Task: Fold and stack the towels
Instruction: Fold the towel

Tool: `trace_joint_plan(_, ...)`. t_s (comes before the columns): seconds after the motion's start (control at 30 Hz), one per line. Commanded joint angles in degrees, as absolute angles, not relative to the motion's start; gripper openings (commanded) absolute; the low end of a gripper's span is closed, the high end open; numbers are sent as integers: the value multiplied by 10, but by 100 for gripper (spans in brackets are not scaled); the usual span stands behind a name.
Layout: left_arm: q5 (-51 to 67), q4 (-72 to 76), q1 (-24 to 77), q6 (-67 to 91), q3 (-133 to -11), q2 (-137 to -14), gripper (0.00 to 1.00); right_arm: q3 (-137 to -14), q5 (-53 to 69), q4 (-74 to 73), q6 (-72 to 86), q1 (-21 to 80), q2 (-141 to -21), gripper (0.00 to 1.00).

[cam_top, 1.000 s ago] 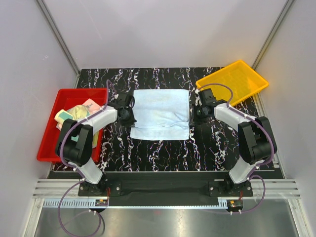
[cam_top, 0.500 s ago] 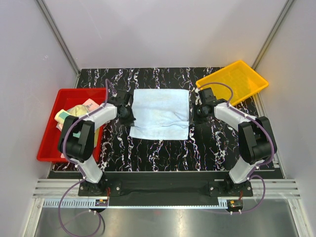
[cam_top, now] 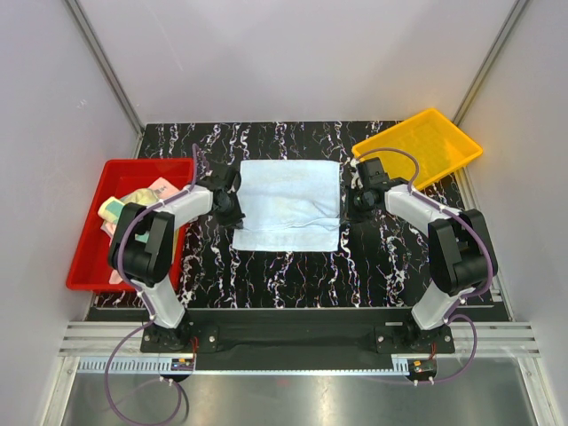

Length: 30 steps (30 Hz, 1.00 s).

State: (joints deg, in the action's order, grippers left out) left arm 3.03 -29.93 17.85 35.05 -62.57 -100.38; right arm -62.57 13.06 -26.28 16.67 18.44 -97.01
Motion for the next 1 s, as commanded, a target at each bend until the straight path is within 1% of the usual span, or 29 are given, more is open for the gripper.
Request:
trace_joint_plan(0.0,30,-283,176,352,-643,-1012,10,-639,130,-257,156,192,-954,0)
trace_joint_plan(0.03,28,-282,177,352,-642,-1012,9,-638,128,-257,157,192,-953,0)
trace_joint_plan(0.07,27,-280,177,351,-641,-1012,3,-638,127,-257,156,192,-952,0)
trace_joint_plan(0.1,26,-282,177,352,-640,-1009,0,-637,127,-258,156,192,-952,0)
trace_joint_plan(0.3,16,-307,177,352,-656,-975,0,-656,113,-278,142,192,-954,0)
trace_joint_plan(0.4,4,-336,176,350,-672,-953,0,-692,94,-301,121,192,-954,0)
trace_joint_plan(0.63,2,-379,175,343,-674,-925,0,-744,105,-317,71,193,-946,0)
trace_joint_plan(0.77,2,-384,175,345,-636,-889,0,-723,110,-318,33,206,-915,0)
trace_joint_plan(0.87,23,-365,175,348,-587,-870,0,-684,100,-320,39,220,-905,0)
trace_joint_plan(0.97,38,-336,177,344,-556,-867,0,-648,118,-310,51,235,-913,0)
